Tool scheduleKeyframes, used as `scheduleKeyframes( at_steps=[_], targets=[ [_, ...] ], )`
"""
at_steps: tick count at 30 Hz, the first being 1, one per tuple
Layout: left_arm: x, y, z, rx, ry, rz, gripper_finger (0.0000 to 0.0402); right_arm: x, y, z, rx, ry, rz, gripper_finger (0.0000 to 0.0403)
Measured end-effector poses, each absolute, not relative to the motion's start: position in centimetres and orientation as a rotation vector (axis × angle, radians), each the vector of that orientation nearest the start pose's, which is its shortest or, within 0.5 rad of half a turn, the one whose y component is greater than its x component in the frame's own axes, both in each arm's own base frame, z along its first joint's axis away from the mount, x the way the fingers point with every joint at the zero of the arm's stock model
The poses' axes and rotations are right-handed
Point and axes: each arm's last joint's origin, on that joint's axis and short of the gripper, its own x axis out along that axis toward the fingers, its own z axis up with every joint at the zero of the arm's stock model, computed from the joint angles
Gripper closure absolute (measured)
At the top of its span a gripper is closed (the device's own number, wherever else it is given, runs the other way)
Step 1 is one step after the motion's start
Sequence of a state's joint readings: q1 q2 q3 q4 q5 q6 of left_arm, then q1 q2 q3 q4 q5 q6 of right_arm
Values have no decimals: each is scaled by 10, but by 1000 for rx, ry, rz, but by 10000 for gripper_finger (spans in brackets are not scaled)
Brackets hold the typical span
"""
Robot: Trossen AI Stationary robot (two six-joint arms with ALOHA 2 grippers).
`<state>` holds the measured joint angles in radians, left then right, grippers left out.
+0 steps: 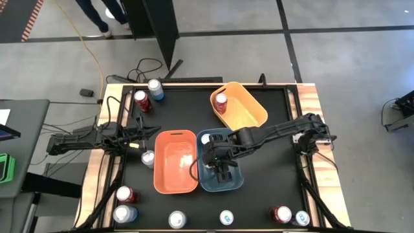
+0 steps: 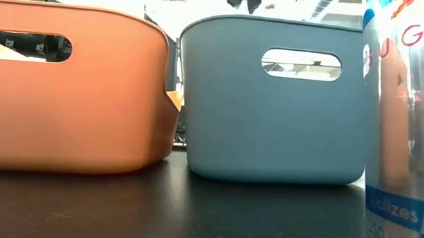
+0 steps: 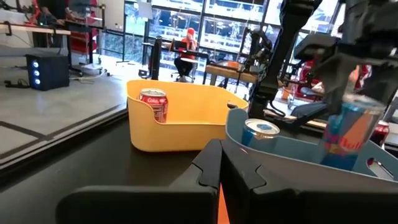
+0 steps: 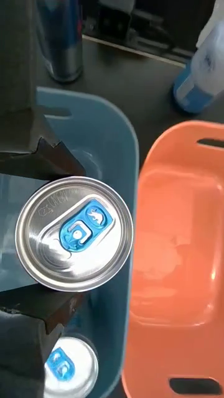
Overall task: Sort soda cans
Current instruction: Put the top right blue soda can into the blue bin
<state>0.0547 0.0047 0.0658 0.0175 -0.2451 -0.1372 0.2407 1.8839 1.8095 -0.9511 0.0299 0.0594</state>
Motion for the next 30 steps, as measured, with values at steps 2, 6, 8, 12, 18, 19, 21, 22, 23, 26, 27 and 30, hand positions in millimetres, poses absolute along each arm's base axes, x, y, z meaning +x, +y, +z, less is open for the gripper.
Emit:
scheduleKeyframes(
  at_steps=[2, 6, 8, 12, 18, 19, 21, 22, 23, 26, 27, 30],
  targets=[
    [92, 12, 187, -143, -99, 294, 401, 391, 91, 308, -70, 1020, 147, 190],
    [92, 12, 187, -142, -98, 294, 401, 395, 83, 295, -61, 1007, 100, 190],
    [92, 12, 187, -142, -98, 295, 401, 396, 80, 288, -58, 1010, 82, 190],
    [92, 12, 187, -142, -98, 295, 401, 397, 75, 277, -59, 1005, 30, 190],
    [92, 12, 187, -141, -98, 296, 401, 398, 74, 264, -66, 995, -4, 190],
    [92, 12, 187, -138, -98, 296, 401, 398, 73, 262, -66, 996, -12, 190],
    [92, 12, 187, -138, -98, 296, 401, 397, 73, 259, -74, 994, -30, 190],
    [92, 12, 187, -137, -98, 296, 401, 397, 73, 258, -76, 990, -38, 190],
    [92, 12, 187, -132, -97, 297, 401, 398, 73, 257, -75, 991, -50, 190],
    [92, 12, 188, -118, -99, 297, 401, 398, 72, 256, -75, 987, -68, 189],
    [92, 12, 188, -116, -103, 297, 401, 399, 72, 257, -77, 978, -75, 189],
    [92, 12, 188, -116, -107, 297, 401, 400, 72, 258, -73, 964, -88, 189]
  ],
)
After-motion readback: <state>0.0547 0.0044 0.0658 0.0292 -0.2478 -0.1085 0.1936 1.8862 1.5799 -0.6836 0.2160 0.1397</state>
